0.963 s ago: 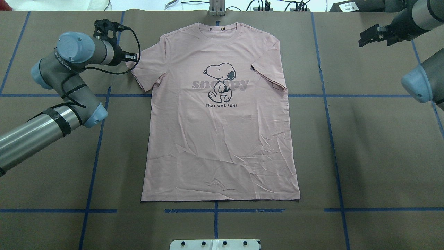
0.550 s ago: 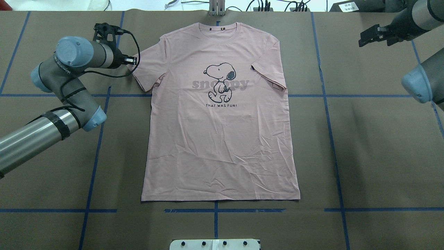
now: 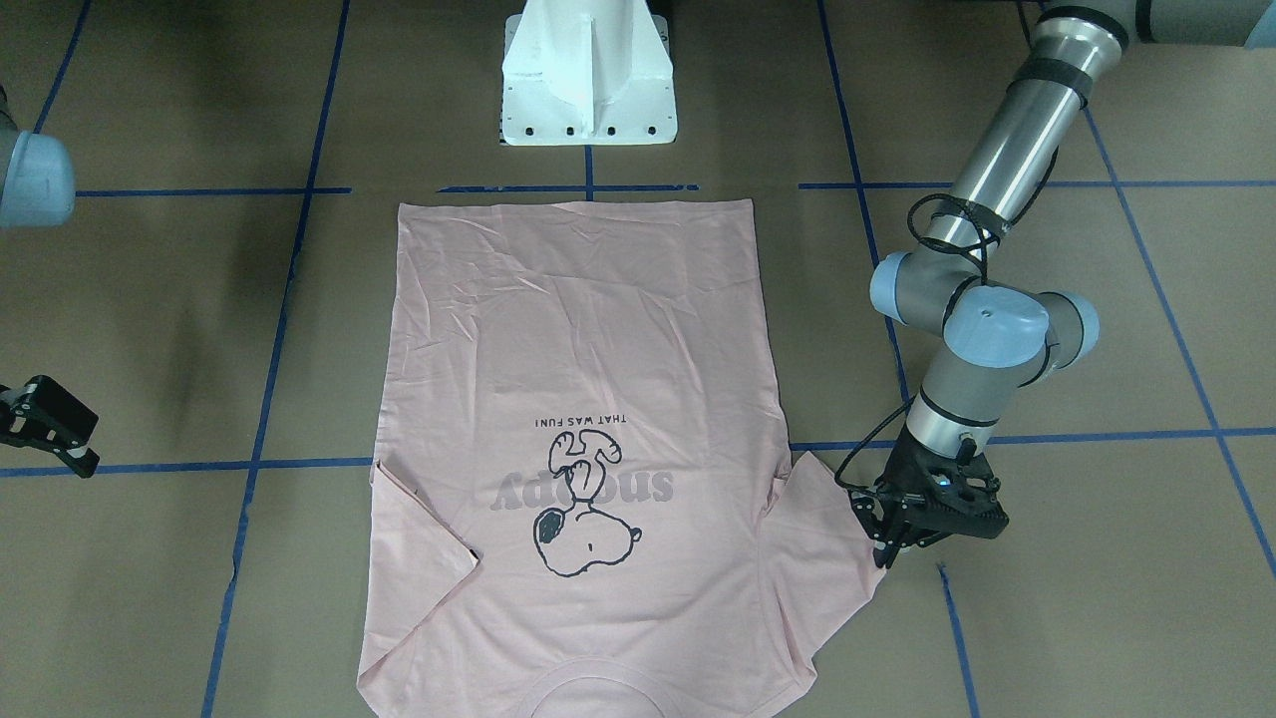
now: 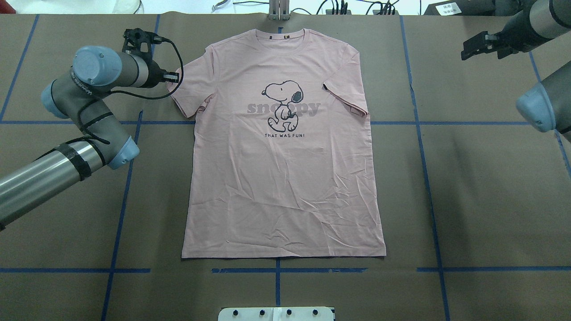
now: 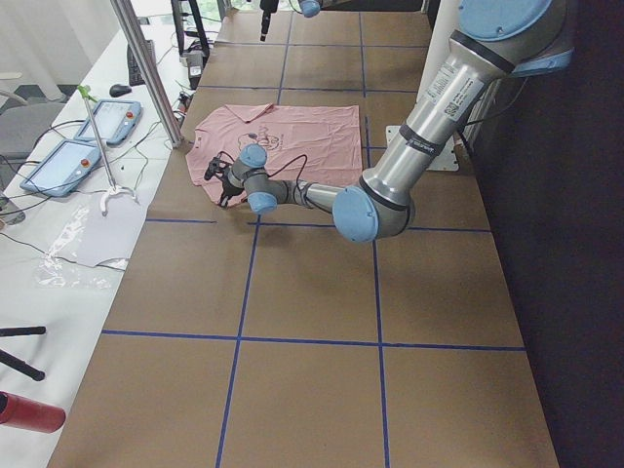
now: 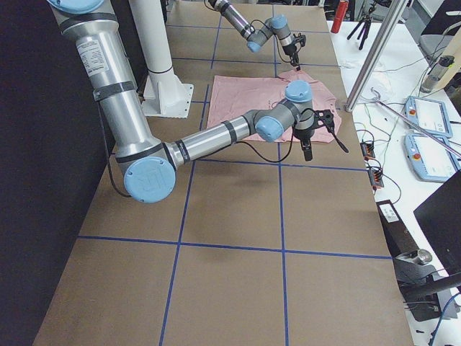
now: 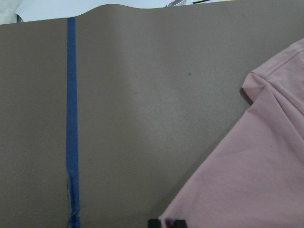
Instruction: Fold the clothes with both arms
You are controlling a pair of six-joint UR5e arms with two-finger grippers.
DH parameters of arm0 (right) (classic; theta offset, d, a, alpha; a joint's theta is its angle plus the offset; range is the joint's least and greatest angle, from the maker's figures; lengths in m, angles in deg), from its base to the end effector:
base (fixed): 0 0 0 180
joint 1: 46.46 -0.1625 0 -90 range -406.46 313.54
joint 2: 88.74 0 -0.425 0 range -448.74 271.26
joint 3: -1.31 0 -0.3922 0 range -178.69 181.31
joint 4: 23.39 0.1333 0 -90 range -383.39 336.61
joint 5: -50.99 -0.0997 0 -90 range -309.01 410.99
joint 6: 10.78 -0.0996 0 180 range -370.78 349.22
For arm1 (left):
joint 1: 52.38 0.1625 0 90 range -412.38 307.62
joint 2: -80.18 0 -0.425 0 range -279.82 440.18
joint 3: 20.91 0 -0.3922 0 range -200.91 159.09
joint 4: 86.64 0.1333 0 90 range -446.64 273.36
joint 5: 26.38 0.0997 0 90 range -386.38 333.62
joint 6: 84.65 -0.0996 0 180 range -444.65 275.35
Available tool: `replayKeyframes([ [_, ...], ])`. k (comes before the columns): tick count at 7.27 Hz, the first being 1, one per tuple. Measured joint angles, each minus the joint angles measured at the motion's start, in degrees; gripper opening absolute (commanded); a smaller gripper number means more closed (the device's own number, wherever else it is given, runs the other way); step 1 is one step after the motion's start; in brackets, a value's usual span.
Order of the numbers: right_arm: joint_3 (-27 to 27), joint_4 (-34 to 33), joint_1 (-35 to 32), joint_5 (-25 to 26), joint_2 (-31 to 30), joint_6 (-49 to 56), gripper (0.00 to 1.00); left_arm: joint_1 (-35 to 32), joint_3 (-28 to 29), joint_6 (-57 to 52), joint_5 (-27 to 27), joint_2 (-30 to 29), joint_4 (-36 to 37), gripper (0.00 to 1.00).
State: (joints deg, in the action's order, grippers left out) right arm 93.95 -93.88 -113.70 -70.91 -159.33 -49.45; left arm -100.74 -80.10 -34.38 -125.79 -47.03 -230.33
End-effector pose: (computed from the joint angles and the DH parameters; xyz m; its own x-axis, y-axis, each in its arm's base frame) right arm -0.1715 -0.6172 0.4132 0.6862 -0.0777 0.7232 -0.1784 0.9459 0.2709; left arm 0.4319 -0.6619 0.4198 0.6659 0.2001 -0.7187 0.2828 0.8238 0.4913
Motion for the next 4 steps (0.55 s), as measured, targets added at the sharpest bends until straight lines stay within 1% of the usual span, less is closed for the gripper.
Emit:
replayKeyframes([
  [2,-0.03,0.00,0.00,0.00,0.01,0.00,1.00,0.29,-8.41,2.74,-0.12,-2.05,13.78,0.00],
  [3,-0.11,0.00,0.03,0.00,0.01,0.00,1.00,1.14,-10.82,5.98,0.04,-4.42,20.53,0.00],
  [4,-0.21,0.00,0.05,0.00,0.01,-0.02,1.00,2.80,-10.99,9.25,1.04,-7.64,26.29,0.00],
])
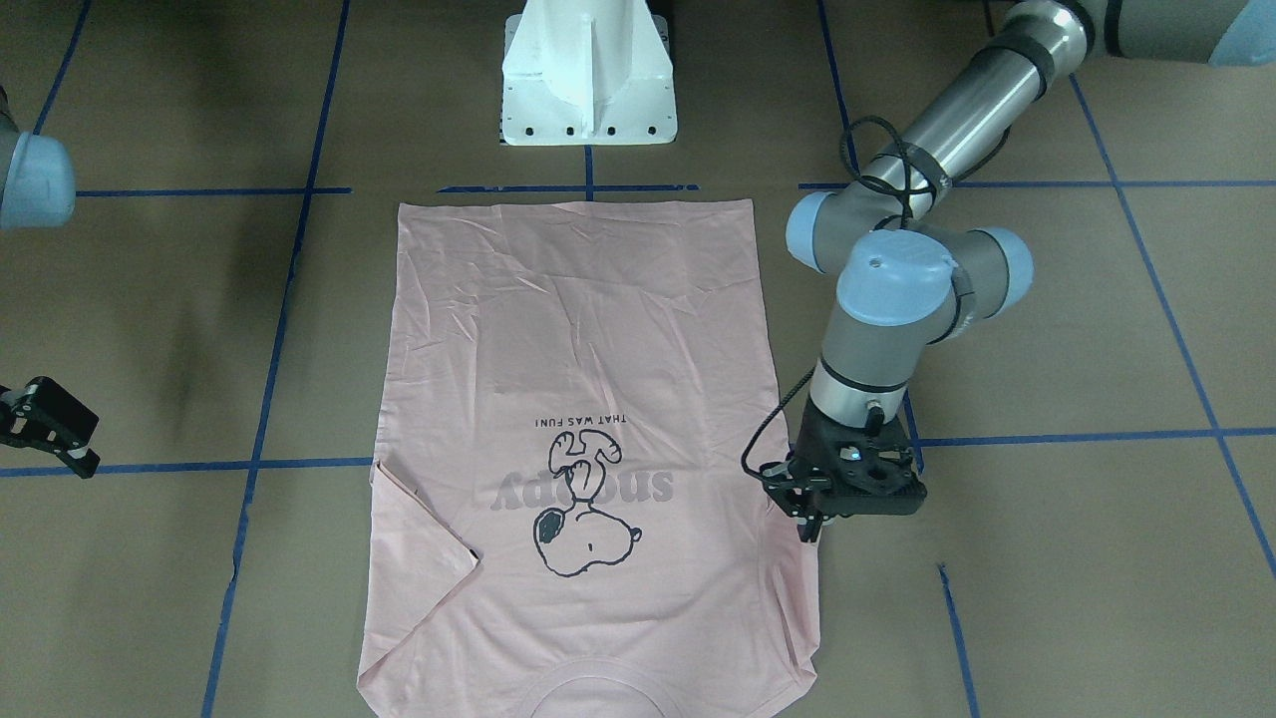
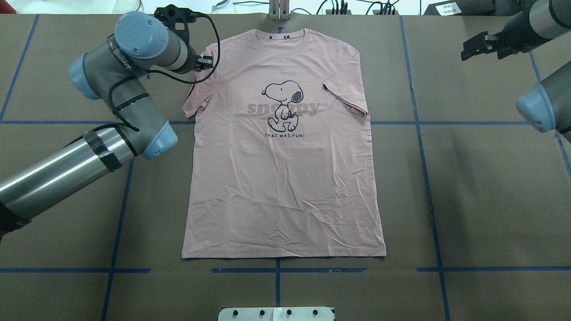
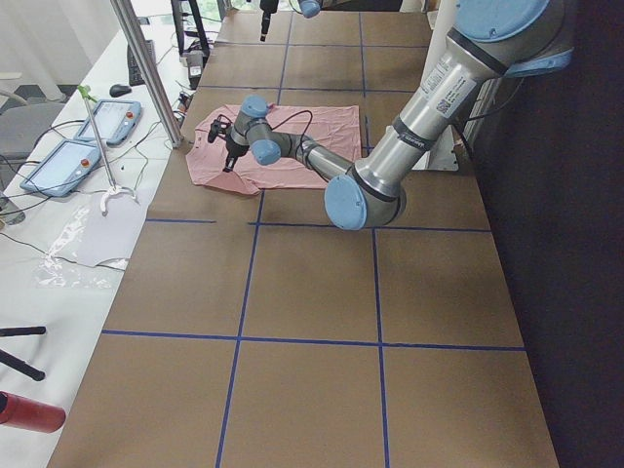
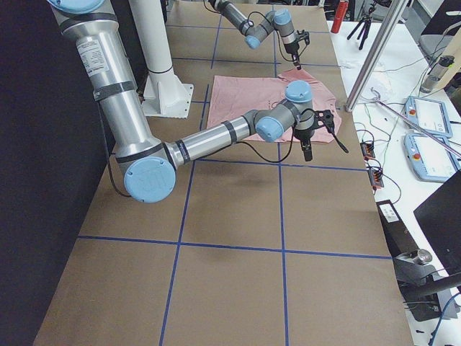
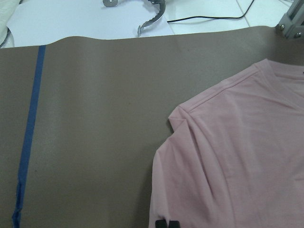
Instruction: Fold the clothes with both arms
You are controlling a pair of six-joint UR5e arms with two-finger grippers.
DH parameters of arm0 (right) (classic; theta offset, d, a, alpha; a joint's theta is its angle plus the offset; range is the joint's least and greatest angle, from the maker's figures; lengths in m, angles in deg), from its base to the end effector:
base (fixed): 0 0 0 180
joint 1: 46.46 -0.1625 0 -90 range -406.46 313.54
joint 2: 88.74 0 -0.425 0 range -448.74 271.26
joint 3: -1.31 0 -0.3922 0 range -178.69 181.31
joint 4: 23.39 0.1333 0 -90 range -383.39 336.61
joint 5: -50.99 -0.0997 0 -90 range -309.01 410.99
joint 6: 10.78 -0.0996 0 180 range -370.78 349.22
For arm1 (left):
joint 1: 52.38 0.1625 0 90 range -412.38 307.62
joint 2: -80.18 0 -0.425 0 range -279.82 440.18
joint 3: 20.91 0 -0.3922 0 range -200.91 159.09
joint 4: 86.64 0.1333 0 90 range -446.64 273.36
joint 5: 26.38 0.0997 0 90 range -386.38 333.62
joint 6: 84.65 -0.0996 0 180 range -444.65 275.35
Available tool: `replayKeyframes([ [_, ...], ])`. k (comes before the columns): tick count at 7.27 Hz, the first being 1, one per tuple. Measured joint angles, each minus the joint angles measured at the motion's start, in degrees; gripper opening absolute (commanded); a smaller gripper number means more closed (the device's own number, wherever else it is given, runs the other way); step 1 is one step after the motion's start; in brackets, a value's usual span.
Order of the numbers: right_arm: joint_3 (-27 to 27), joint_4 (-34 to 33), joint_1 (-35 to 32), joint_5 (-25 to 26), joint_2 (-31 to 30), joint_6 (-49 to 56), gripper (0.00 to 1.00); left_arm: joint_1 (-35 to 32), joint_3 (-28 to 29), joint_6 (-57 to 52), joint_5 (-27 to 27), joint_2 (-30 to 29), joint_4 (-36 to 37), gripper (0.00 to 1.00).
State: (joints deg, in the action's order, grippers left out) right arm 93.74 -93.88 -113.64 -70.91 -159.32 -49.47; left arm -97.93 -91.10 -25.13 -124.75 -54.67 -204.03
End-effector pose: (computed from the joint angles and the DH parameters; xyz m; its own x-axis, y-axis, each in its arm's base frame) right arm -0.1723 -0.6175 0.4149 0.6871 -0.0758 0.7226 -0.1773 0.9470 0.2678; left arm 0.4712 -0.6500 0.2789 0.6852 0.0181 -0.7281 0.3224 0.8888 0.3256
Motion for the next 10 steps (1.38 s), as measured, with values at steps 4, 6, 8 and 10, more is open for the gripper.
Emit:
replayKeyframes([
  [4,-0.20,-0.01,0.14,-0.02,0.08,-0.05,1.00,4.05,9.73,6.30,4.10,-10.75,7.37,0.99],
  [6,0.30,0.00,0.72,-0.10,0.17,-0.13,1.00,4.12,8.91,1.25,4.11,-10.49,7.20,1.00],
  [8,3.62,-0.13,3.65,-0.13,0.01,-5.11,1.00,4.06,-1.34,-1.71,1.59,-5.57,7.63,1.00],
  [10,10.26,-0.66,10.33,1.79,-1.20,-16.00,1.00,4.19,-15.31,-2.25,-1.53,2.38,8.72,1.00],
])
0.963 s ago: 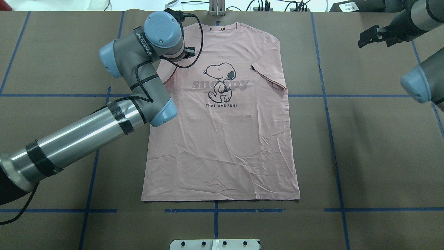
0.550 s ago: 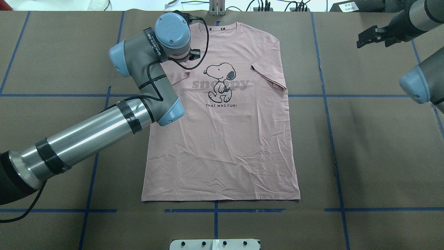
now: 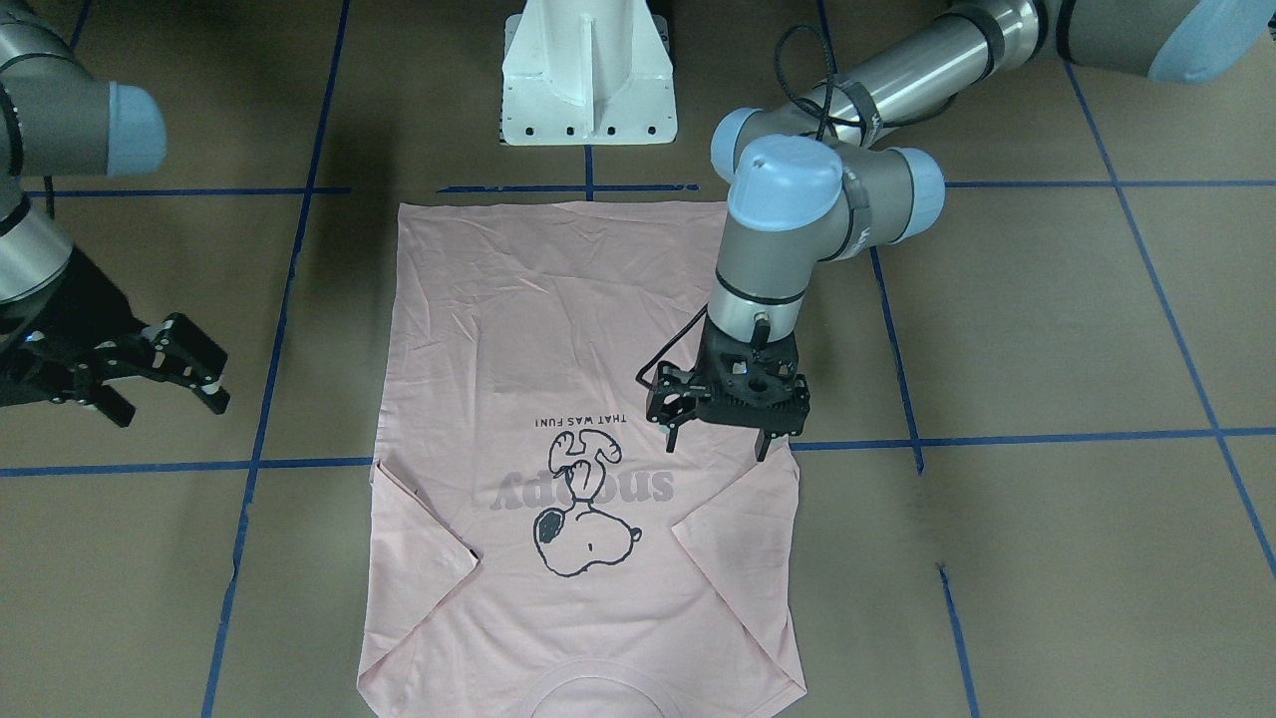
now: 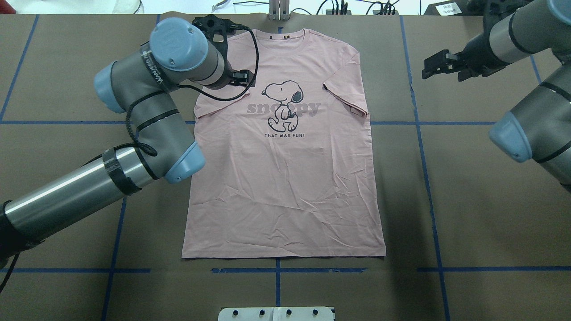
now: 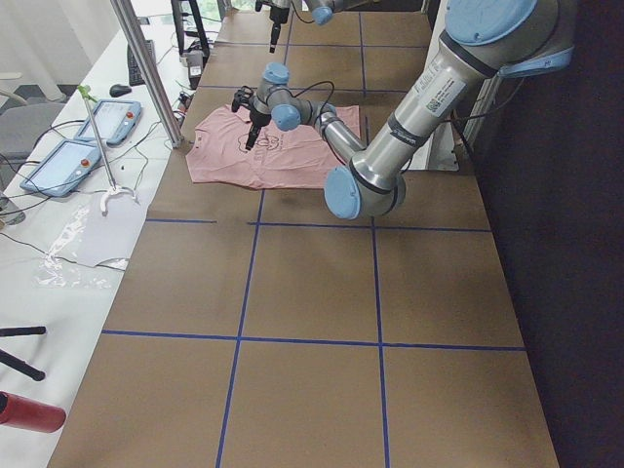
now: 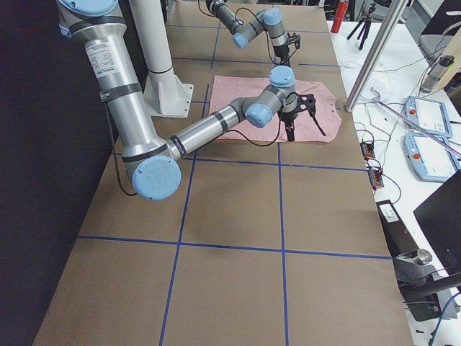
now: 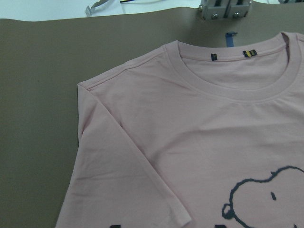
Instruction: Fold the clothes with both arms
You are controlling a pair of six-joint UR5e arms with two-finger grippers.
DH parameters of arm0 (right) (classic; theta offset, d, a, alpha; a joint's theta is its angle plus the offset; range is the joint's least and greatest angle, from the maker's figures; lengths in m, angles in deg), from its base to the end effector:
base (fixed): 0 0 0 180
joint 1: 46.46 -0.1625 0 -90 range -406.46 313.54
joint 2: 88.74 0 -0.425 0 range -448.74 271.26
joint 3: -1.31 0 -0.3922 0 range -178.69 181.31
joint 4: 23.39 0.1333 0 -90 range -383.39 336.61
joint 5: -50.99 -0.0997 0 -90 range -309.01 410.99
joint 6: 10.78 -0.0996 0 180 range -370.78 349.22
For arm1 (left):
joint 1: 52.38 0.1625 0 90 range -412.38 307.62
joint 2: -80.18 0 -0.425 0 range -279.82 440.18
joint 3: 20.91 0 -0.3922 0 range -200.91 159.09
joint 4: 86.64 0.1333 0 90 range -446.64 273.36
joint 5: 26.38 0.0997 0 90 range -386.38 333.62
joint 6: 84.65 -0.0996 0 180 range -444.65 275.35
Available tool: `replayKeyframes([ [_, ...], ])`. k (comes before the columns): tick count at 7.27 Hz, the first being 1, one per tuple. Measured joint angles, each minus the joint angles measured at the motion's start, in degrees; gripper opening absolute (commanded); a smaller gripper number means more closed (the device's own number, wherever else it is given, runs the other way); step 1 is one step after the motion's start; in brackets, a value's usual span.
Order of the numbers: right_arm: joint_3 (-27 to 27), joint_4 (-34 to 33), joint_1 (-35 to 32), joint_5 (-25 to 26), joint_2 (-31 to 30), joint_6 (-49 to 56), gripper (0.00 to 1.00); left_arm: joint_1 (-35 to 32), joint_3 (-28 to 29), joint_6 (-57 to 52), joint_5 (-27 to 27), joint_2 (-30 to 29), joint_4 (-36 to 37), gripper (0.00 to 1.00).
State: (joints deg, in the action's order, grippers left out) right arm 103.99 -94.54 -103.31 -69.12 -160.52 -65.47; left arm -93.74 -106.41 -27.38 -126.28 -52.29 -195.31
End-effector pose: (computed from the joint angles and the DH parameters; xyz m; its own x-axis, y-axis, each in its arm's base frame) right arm -0.2581 -0.5476 0.3444 0.5859 -0.0173 0.8102 -0.2160 0.9603 0.1766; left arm 0.4733 -0.5715 0.2054 0.6409 0.1454 -0.7537 0.2338 0.8983 0.3721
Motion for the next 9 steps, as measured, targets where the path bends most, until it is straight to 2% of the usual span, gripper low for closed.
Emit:
replayKeyframes([
  [1,3.94,-0.23,5.27,3.61,-1.79,-5.73,1.00,0.70,-7.29,0.25,-0.61,3.95,1.54,1.00],
  [3,14.18,-0.32,17.85,12.68,-9.14,-16.47,1.00,4.58,-20.02,3.97,-0.47,12.70,3.10,1.00],
  [5,20.02,-0.33,31.58,24.46,-14.24,-26.75,0.99,11.12,-28.45,12.22,1.85,19.09,3.19,1.00],
  [6,20.76,-0.36,36.84,29.20,-14.91,-30.51,0.99,15.79,-30.55,17.74,4.89,21.12,3.15,0.81],
  [7,21.03,-0.38,40.28,32.56,-15.19,-32.79,0.99,20.22,-31.54,23.27,7.40,22.85,3.14,0.72],
  [9,21.06,-0.39,42.78,35.12,-15.44,-34.15,0.99,27.25,-31.65,31.06,11.67,27.59,3.18,0.72],
])
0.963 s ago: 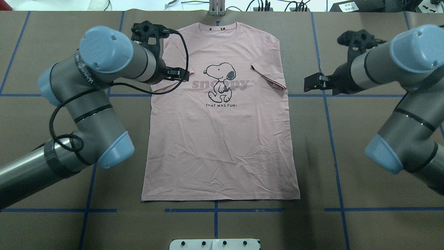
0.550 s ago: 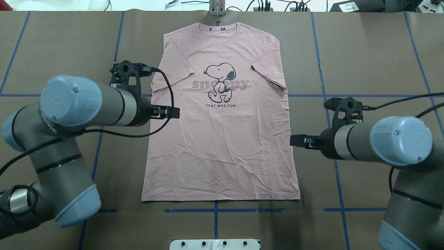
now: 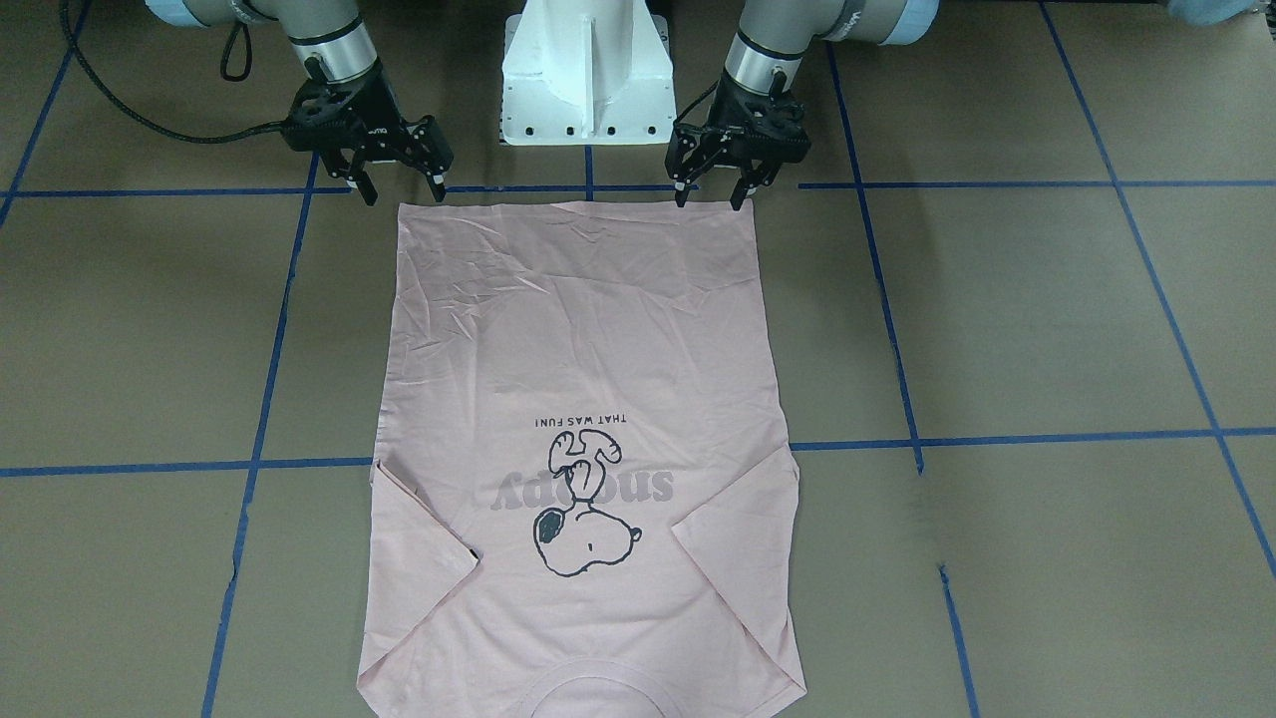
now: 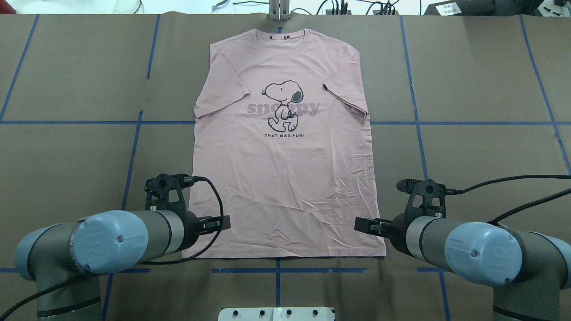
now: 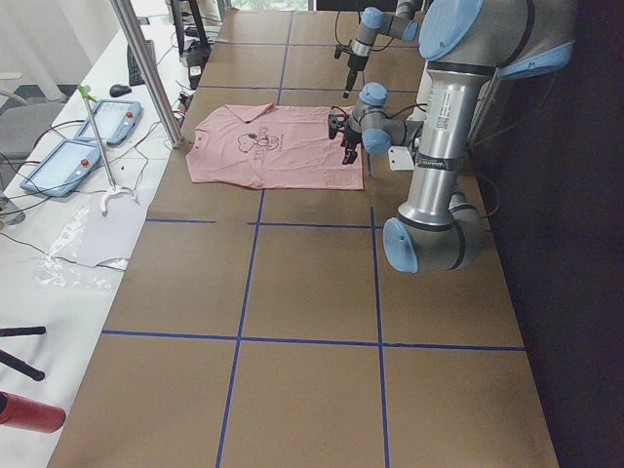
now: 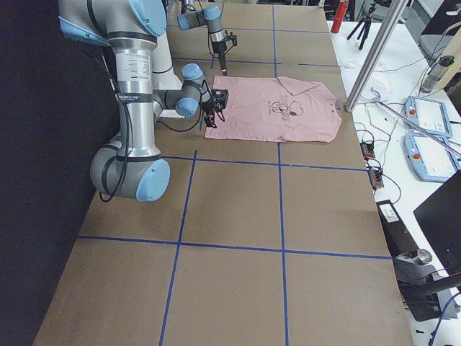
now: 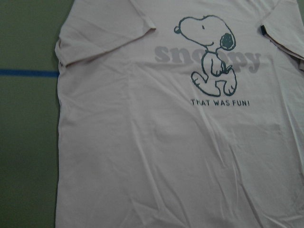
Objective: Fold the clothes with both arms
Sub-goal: 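Move both grippers down to the shirt's hem corners nearest the robot, then lower both grippers and grasp the two hem corners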
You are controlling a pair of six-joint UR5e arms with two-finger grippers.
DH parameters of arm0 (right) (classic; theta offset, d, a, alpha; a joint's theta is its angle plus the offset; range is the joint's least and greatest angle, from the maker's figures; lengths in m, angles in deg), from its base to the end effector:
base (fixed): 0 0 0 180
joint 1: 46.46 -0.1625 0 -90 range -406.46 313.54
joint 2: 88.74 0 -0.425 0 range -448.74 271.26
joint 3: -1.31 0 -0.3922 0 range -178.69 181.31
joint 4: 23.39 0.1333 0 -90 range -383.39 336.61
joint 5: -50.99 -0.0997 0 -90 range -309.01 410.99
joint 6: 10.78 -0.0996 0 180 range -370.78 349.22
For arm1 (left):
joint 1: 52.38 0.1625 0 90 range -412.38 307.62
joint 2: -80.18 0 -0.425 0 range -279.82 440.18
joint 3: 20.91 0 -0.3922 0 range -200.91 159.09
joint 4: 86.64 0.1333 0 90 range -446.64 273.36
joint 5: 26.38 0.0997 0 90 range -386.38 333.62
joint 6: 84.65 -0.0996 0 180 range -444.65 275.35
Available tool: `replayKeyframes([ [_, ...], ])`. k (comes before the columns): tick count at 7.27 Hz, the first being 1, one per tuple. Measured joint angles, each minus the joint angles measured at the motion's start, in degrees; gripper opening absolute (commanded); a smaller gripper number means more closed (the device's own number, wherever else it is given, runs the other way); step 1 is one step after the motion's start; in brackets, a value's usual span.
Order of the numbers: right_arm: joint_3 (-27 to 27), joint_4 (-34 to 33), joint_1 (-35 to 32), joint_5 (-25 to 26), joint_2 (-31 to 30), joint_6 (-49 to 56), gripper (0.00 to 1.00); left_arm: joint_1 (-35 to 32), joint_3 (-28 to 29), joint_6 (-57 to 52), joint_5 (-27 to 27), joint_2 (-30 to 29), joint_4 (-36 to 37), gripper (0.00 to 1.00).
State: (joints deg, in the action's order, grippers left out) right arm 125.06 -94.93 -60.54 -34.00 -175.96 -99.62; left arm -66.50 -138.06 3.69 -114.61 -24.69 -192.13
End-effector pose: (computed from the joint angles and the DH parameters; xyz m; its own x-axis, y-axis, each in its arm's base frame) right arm -0.4254 -0.2531 0.3288 0.5627 0.1203 0.8179 -0.3004 0.9515 0.0667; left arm 0.4884 -0.2635 0.2801 0.5285 -0.1031 -0.8427 0.2539 0.9664 0.0410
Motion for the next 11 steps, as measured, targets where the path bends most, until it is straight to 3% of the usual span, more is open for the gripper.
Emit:
replayKeyframes([
  [3,0.01,0.00,0.44,0.91,-0.05,-0.18,0.99,3.28,0.37,2.82,1.84,4.17,0.22,0.67],
  [11,-0.03,0.00,0.46,1.05,-0.64,-0.19,1.00,4.34,2.27,3.07,1.95,4.49,0.29,0.50],
])
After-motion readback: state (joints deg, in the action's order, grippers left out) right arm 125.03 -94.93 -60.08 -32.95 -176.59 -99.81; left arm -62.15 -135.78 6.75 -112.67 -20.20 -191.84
